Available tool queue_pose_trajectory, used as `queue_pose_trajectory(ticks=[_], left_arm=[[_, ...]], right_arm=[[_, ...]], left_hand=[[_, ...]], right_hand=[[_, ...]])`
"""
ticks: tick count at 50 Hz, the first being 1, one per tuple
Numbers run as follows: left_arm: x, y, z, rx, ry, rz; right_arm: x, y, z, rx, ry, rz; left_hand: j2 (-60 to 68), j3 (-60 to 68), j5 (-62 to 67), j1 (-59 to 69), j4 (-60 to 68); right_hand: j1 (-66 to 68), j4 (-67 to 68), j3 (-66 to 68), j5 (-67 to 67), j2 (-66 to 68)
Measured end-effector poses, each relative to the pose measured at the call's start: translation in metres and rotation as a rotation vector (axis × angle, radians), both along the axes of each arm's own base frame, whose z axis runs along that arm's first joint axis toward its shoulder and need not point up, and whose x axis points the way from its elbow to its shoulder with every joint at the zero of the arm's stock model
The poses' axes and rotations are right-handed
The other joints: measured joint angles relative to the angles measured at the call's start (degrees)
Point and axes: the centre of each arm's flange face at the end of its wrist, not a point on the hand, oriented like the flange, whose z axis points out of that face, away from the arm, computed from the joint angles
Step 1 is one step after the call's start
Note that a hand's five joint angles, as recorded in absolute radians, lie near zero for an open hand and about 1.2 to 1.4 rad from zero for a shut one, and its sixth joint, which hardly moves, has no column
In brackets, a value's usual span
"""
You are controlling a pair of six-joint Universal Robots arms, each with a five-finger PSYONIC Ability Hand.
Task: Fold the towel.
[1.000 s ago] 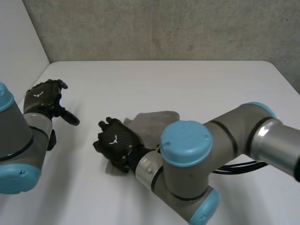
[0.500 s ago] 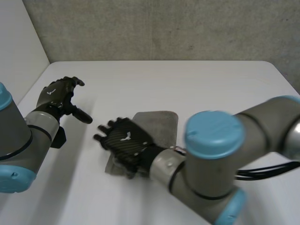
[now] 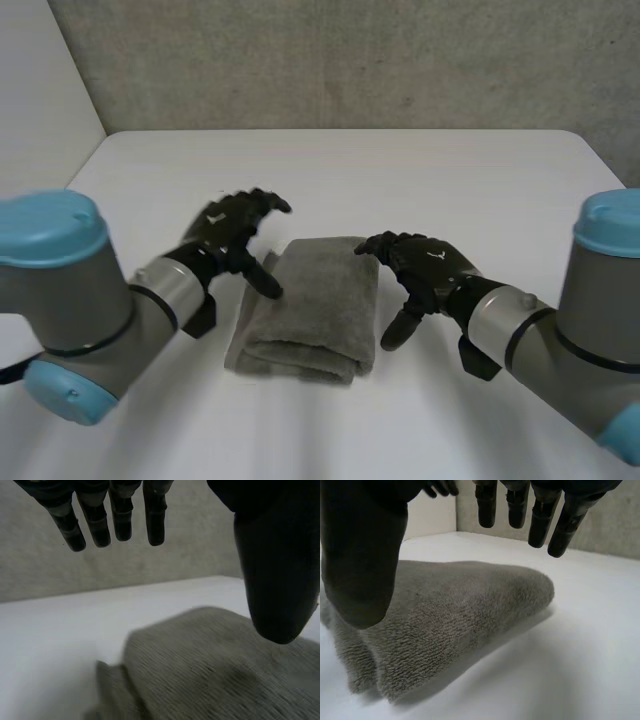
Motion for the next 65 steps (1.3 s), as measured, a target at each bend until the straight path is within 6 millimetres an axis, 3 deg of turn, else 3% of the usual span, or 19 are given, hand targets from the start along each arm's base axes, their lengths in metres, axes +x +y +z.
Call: queue_pose_trajectory(ticks=[5,14,30,46,50,56,62,65], left_arm=[[-0.012,0.009,-0.019,0.036,-0.032,-0.041],[-0.013,0.014,-0.041,0.052,-0.110,-0.061],[0.000,0.016,-0.051,0.073,-0.159,-0.038],[0.008,0.016,-0.055,0.082,-0.192,0.020],[0.009,0.015,-0.053,0.070,-0.204,0.034],[0.009,0.011,-0.036,0.020,-0.189,0.046],[0.008,0.008,0.003,-0.077,-0.127,0.064],[0.008,0.005,0.031,-0.150,-0.085,0.090]], right_arm=[[0.008,-0.016,-0.025,0.085,-0.058,-0.055],[0.021,-0.028,-0.051,0.120,-0.065,-0.116],[0.051,-0.026,-0.060,0.069,-0.052,-0.076],[0.059,-0.026,-0.073,0.028,0.018,-0.030],[0.058,-0.025,-0.067,0.005,0.025,-0.022],[0.056,-0.020,-0.033,-0.064,-0.005,-0.006],[0.044,-0.014,0.011,-0.168,-0.041,-0.018],[0.030,-0.017,0.036,-0.230,-0.050,-0.063]], left_hand=[[0.00,0.00,0.00,0.00,0.00],[0.00,0.00,0.00,0.00,0.00],[0.00,0.00,0.00,0.00,0.00],[0.00,0.00,0.00,0.00,0.00],[-0.01,0.00,0.00,0.00,0.00],[-0.01,0.00,0.00,0.00,0.00],[-0.03,0.00,0.00,0.00,0.00],[-0.03,0.00,0.00,0.00,0.00]], right_hand=[[0.00,0.00,0.00,0.00,0.00],[0.00,0.00,0.00,0.00,0.00],[0.00,0.00,0.00,0.00,0.00],[-0.67,0.00,0.00,0.00,0.00],[-0.85,0.00,0.00,0.00,0.00],[-0.84,0.00,0.00,0.00,0.00],[-0.85,0.00,0.00,0.00,0.00],[-0.85,0.00,0.00,0.00,0.00]])
